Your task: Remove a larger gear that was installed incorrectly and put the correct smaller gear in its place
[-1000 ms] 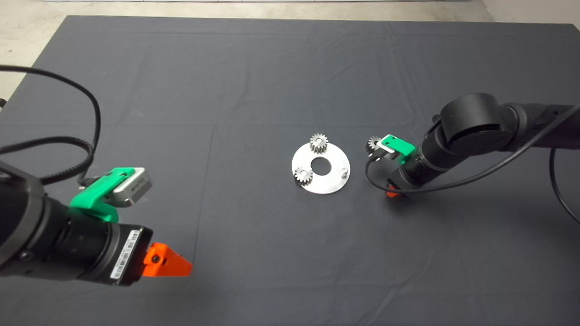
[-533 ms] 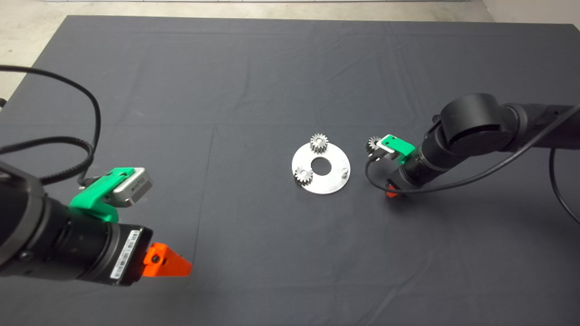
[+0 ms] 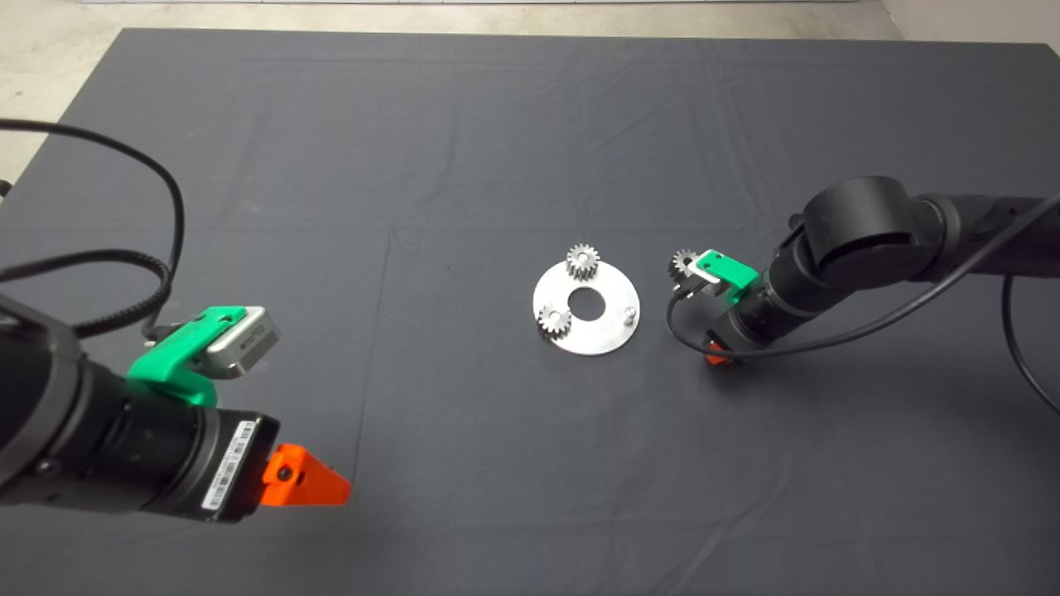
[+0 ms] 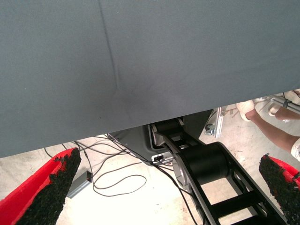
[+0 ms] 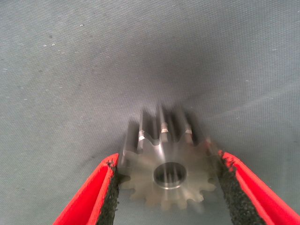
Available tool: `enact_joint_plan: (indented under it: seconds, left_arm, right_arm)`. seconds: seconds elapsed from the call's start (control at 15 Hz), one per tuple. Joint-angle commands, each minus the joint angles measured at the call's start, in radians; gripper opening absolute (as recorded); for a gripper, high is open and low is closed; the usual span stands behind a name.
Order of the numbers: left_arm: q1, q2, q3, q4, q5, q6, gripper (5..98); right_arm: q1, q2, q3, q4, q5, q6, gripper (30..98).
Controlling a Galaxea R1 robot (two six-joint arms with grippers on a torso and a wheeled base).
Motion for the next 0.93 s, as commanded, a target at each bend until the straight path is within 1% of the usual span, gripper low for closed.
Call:
enact_joint_plan:
  seconds: [0.0, 0.13, 0.2, 0.33, 0.4, 0.47, 0.53, 0.6, 0.73, 0.8, 0.87]
  left_arm:
    - [-0.003, 0.000, 0.013, -0.017, 0.001, -0.004, 98.1]
    - [-0.003, 0.000, 0.013, -0.017, 0.001, -0.004, 98.1]
    - [-0.003, 0.000, 0.013, -0.016, 0.001, -0.005, 98.1]
    - [-0.003, 0.000, 0.013, -0.018, 0.001, -0.004, 98.1]
    - [-0.003, 0.002, 0.013, -0.018, 0.000, -0.004, 98.1]
    - [0.000, 0.007, 0.013, -0.016, 0.000, -0.003, 98.1]
    - [0.000, 0.009, 0.013, -0.017, 0.000, -0.003, 98.1]
    - [0.000, 0.008, 0.013, -0.016, 0.001, -0.003, 98.1]
    - [0.000, 0.008, 0.013, -0.017, 0.001, -0.004, 98.1]
    - [0.001, 0.008, 0.013, -0.016, 0.000, -0.004, 98.1]
    - [0.001, 0.006, 0.013, -0.016, 0.001, -0.004, 98.1]
  right_arm:
    - [0.008, -0.002, 0.010, -0.031, -0.103, 0.006, 52.9]
    - [0.008, -0.001, 0.010, -0.031, -0.104, 0.006, 54.2]
    - [0.008, -0.005, 0.010, -0.031, -0.103, 0.006, 56.7]
    - [0.014, -0.003, 0.019, -0.028, -0.104, 0.006, 57.6]
    - [0.015, -0.003, 0.021, -0.025, -0.104, 0.006, 60.3]
    - [0.020, -0.010, 0.033, -0.023, -0.106, 0.006, 61.9]
    - [0.025, -0.017, 0.049, -0.022, -0.109, 0.006, 62.1]
    - [0.044, -0.029, 0.066, -0.019, -0.113, 0.006, 63.7]
    - [0.085, -0.057, 0.073, -0.003, -0.113, 0.006, 66.8]
    - [0.106, -0.056, 0.072, 0.005, -0.113, 0.006, 67.6]
    - [0.126, -0.056, 0.070, 0.006, -0.113, 0.007, 70.2]
